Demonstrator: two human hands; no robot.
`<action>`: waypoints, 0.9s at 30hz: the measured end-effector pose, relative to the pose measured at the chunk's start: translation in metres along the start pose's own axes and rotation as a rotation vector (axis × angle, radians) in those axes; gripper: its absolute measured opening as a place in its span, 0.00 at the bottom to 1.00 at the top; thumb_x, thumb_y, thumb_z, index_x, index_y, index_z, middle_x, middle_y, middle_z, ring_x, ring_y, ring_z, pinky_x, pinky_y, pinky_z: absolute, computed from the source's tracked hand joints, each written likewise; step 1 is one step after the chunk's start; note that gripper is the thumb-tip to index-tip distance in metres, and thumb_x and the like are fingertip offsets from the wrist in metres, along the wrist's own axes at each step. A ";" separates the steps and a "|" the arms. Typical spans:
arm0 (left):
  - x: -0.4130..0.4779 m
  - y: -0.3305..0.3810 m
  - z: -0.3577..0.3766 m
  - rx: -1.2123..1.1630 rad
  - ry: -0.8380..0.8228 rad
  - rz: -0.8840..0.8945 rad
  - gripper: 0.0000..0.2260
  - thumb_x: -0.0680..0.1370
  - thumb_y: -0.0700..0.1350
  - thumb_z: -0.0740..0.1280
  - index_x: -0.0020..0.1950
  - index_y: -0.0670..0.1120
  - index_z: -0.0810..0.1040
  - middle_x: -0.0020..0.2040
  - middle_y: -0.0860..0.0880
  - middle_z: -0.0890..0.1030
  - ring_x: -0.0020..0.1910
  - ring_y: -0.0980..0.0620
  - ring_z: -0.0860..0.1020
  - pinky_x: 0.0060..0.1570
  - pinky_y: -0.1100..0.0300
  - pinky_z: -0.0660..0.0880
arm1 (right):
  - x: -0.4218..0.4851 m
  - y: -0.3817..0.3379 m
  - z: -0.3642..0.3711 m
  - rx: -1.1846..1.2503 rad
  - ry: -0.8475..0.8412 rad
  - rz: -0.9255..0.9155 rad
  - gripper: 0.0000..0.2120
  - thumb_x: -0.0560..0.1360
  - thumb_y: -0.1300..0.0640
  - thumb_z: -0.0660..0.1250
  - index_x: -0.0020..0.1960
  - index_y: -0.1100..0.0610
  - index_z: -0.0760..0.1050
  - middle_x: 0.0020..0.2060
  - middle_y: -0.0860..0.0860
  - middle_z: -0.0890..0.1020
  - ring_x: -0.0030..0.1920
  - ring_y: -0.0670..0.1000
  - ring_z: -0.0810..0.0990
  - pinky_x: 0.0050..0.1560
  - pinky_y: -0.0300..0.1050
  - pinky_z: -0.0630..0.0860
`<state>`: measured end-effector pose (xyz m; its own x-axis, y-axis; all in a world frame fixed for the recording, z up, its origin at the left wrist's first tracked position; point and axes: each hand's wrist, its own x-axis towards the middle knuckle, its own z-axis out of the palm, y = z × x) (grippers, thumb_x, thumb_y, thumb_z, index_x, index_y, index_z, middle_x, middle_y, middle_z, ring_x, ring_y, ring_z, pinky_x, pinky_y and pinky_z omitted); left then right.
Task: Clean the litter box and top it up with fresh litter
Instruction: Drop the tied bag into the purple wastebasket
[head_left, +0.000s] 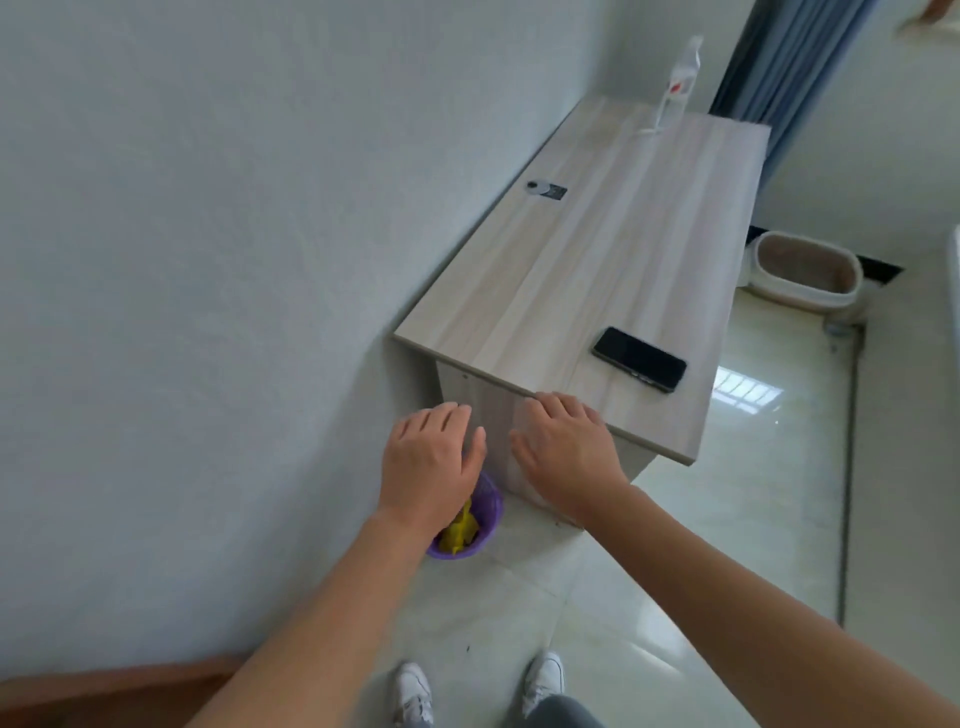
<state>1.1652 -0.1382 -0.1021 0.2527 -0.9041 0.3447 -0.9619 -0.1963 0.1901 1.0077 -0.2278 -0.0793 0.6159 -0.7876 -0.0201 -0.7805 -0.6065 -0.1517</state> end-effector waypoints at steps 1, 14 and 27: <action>0.002 0.007 -0.009 -0.004 0.008 0.022 0.18 0.80 0.53 0.59 0.58 0.44 0.82 0.55 0.48 0.84 0.50 0.45 0.82 0.51 0.52 0.75 | -0.004 0.000 -0.011 -0.001 0.009 0.008 0.21 0.80 0.45 0.55 0.64 0.56 0.73 0.63 0.53 0.77 0.66 0.55 0.72 0.66 0.51 0.67; 0.052 0.012 -0.058 -0.063 0.020 0.297 0.19 0.81 0.55 0.55 0.59 0.46 0.80 0.54 0.48 0.84 0.50 0.48 0.82 0.52 0.52 0.76 | -0.049 -0.008 -0.076 -0.051 0.111 0.304 0.24 0.82 0.43 0.50 0.72 0.55 0.67 0.70 0.51 0.73 0.71 0.53 0.67 0.70 0.50 0.63; 0.008 0.056 -0.020 -0.168 -0.199 0.518 0.21 0.82 0.56 0.53 0.59 0.46 0.80 0.53 0.49 0.83 0.50 0.49 0.81 0.54 0.51 0.76 | -0.142 -0.011 -0.037 -0.077 0.067 0.614 0.22 0.82 0.45 0.53 0.69 0.56 0.71 0.66 0.51 0.76 0.69 0.54 0.71 0.69 0.49 0.65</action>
<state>1.1154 -0.1489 -0.0702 -0.2873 -0.9232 0.2551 -0.9208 0.3396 0.1917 0.9249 -0.1136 -0.0387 0.0462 -0.9988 -0.0186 -0.9972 -0.0450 -0.0602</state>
